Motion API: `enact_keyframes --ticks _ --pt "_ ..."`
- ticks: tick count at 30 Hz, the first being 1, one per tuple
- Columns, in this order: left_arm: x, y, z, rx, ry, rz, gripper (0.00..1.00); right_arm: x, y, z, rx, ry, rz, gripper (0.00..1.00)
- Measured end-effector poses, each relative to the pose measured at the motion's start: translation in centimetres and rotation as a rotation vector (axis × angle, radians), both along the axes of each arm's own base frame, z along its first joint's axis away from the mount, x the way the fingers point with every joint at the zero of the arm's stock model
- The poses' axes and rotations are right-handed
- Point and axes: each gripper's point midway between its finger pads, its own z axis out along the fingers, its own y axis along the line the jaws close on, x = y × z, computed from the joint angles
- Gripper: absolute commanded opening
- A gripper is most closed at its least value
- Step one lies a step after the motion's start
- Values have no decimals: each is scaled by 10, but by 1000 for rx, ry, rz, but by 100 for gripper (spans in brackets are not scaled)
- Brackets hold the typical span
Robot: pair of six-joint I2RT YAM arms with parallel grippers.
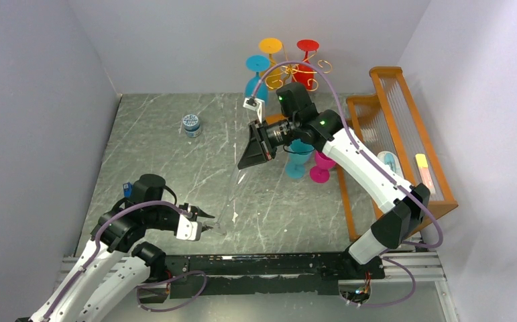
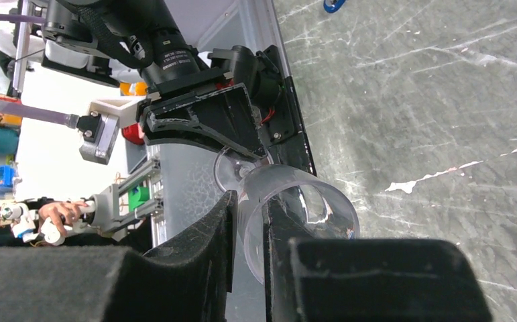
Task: Take the wine glass off the wine glass rack
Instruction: Place the wine glass at the center of the board.
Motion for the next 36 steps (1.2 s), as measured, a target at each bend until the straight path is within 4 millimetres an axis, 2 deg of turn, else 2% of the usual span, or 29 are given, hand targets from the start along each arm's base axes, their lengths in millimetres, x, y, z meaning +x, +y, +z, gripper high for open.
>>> enact_keyframes --ticks 10,17,36 --pt "2 1 0 3 -6 12 42 -4 -1 3 -3 -11 -8 0" --pt "3 2 3 -5 -16 26 49 -5 -1 1 -17 -11 -15 0" --pt "7 4 5 11 -41 39 53 4 -2 -8 -73 -20 -86 0"
